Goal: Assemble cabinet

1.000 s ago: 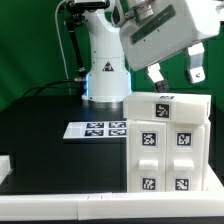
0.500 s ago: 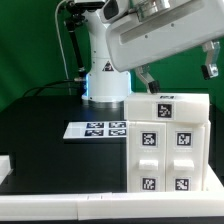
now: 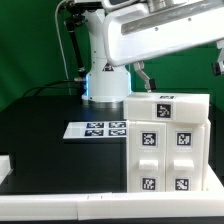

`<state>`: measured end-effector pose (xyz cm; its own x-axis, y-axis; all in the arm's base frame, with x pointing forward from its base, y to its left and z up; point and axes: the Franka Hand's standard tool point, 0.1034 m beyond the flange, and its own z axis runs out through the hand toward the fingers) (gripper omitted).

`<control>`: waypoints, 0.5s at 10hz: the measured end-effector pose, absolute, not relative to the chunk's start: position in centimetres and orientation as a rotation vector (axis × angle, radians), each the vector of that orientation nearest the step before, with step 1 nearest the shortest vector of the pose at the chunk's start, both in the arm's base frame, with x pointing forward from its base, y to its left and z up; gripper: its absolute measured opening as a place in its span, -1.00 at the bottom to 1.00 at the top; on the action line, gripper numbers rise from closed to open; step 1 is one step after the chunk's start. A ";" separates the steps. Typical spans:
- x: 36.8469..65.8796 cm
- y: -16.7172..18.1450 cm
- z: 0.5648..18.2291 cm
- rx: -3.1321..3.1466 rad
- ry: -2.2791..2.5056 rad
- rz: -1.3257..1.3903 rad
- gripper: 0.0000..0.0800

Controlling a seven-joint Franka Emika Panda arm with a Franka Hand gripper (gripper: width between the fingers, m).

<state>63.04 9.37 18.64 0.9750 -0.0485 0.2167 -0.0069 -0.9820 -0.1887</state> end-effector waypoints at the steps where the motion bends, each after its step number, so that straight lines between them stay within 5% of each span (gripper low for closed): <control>1: 63.1 8.9 18.6 -2.944 -0.062 -0.354 0.99; 5: 63.1 8.6 18.5 -2.946 -0.450 -0.388 0.99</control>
Offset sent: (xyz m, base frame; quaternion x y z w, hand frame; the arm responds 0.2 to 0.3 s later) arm 0.0000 0.0000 0.0000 0.0000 0.0000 -0.1938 0.9810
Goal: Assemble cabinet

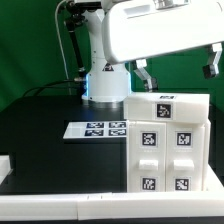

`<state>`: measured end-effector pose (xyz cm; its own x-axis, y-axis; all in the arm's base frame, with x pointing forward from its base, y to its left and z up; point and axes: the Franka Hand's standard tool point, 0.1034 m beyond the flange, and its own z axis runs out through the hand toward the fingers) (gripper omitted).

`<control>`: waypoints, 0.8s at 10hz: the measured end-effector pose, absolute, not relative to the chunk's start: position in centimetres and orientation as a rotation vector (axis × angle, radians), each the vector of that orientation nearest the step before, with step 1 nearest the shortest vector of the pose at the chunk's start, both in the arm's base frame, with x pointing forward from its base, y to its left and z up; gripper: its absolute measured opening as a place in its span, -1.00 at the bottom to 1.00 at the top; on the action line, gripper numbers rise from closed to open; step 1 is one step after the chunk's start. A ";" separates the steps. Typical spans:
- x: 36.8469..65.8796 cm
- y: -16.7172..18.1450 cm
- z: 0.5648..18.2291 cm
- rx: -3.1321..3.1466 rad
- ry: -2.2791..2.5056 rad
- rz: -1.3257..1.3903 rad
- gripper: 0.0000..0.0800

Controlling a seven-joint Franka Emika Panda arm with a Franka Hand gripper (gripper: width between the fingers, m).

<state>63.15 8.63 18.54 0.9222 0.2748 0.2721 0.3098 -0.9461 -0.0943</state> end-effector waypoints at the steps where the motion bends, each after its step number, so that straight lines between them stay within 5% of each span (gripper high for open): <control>1: 63.2 8.5 18.5 -2.940 -0.652 -0.402 0.99; 8: 63.1 7.8 16.8 -2.732 -1.614 -0.337 0.99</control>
Offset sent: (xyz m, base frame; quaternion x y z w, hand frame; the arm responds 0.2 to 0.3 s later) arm 0.0106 0.0058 -0.0035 -0.0048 -0.0296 -0.3066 0.9514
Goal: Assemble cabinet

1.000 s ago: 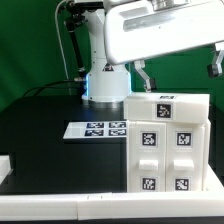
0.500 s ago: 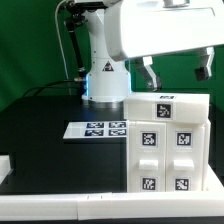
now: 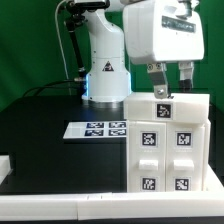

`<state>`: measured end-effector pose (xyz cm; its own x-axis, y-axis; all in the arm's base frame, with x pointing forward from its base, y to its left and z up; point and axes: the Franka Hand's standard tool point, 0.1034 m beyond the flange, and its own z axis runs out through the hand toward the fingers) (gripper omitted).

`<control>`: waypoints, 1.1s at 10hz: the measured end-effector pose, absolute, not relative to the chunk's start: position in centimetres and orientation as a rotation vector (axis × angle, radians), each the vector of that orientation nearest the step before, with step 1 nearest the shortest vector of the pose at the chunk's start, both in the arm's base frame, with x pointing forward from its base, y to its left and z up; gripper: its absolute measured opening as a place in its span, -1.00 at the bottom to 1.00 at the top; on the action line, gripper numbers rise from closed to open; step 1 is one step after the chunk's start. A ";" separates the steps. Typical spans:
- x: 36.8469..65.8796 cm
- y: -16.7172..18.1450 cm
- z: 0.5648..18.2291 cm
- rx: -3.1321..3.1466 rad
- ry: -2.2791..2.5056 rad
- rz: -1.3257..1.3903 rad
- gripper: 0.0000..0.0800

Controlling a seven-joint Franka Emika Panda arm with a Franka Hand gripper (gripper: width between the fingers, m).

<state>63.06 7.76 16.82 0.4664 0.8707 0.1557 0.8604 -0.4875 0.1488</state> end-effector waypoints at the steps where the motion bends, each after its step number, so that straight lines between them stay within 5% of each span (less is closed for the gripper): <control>1: 63.0 7.7 16.5 2.612 1.610 0.313 0.99; 6: 62.5 7.3 15.7 2.628 1.601 0.291 0.99; 7: 62.5 7.1 15.6 2.631 1.595 0.289 0.67; 8: 62.6 7.0 15.7 2.631 1.594 0.291 0.67; 9: 62.6 7.0 15.7 2.647 1.571 0.292 0.38; 11: 62.6 7.0 15.7 2.702 1.491 0.296 0.39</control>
Offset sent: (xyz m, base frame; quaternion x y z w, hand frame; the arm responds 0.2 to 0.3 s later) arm -0.0055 -0.0004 -0.0105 0.0074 -0.0051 0.0052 0.9999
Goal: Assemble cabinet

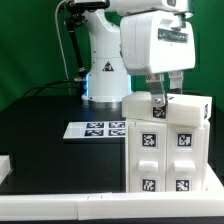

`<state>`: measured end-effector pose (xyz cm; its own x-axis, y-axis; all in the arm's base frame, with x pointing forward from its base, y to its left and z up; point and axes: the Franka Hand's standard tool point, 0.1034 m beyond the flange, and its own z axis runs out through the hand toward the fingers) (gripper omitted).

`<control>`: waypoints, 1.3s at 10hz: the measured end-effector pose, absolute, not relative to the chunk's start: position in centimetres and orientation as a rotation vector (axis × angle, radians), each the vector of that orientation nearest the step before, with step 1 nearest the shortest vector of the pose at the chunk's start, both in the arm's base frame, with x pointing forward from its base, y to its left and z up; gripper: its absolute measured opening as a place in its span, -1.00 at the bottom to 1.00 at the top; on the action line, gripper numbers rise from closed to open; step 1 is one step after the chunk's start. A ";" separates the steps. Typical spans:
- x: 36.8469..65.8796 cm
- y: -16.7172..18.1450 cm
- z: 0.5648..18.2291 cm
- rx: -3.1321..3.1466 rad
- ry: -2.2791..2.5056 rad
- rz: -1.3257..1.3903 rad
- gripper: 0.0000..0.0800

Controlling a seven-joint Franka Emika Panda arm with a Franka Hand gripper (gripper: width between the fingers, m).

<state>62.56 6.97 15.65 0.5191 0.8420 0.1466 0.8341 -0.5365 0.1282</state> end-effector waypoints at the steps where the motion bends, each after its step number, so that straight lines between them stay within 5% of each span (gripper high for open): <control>1: 62.6 6.8 15.6 2.765 1.385 0.299 0.39; 13: 63.1 6.1 16.0 3.162 0.003 0.435 0.39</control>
Offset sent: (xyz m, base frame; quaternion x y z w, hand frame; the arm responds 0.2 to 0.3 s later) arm -0.0083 0.0010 0.0070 -0.0203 0.0255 0.2760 0.9606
